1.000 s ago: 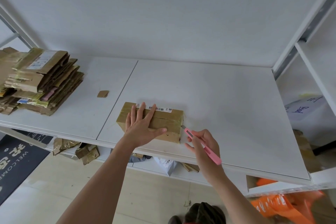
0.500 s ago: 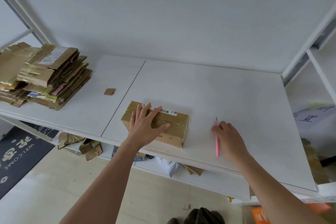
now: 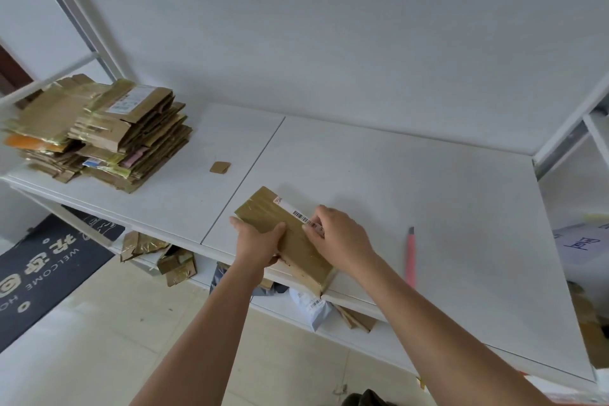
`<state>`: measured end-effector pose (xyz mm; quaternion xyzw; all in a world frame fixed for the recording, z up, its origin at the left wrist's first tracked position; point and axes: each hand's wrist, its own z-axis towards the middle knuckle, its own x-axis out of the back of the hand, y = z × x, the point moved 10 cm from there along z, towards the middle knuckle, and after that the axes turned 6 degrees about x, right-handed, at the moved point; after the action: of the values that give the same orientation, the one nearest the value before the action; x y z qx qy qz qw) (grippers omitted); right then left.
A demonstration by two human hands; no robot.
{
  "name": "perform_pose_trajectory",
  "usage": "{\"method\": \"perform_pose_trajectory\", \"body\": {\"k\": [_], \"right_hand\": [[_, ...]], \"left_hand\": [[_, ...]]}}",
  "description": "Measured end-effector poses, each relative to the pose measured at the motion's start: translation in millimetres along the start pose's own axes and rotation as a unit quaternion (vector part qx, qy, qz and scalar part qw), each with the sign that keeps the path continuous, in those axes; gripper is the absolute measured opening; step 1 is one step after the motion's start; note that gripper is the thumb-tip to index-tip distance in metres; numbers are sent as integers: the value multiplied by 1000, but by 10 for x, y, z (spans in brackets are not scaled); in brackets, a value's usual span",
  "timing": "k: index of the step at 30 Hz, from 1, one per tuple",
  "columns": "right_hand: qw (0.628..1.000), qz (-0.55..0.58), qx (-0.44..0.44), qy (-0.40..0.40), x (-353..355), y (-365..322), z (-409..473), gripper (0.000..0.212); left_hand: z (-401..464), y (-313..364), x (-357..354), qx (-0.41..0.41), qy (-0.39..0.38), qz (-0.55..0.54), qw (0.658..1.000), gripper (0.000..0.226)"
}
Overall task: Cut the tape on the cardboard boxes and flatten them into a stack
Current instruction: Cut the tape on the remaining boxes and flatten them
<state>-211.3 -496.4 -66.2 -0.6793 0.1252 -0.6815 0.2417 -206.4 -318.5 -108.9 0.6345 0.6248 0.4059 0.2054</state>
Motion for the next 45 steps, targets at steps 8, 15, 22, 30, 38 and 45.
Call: {"method": "perform_pose_trajectory", "body": {"k": [8,15,22,30,38,45], "right_hand": [[998,57,18,26,-159,-27,4,57],[997,-29,66,35,-131,-193,50,36],[997,-33,66,-29,-45,-229,77,33],[997,-44,47,-51,-12,-208,46,31],[997,80,-1,-19,229,-39,-38,26],[958,277,-12,76,558,-160,-112,59]], "left_hand": [[11,-101,-102,41,-66,-47,996,15],[85,-149,-79,42,-40,-30,998,9],[88,-177,-58,46,-38,-33,998,16],[39,-171,-55,38,-46,-46,997,18],[-99,189,-88,-57,-47,-18,997,16],[-509,1008,-155,-330,59,173,926,61]]}}
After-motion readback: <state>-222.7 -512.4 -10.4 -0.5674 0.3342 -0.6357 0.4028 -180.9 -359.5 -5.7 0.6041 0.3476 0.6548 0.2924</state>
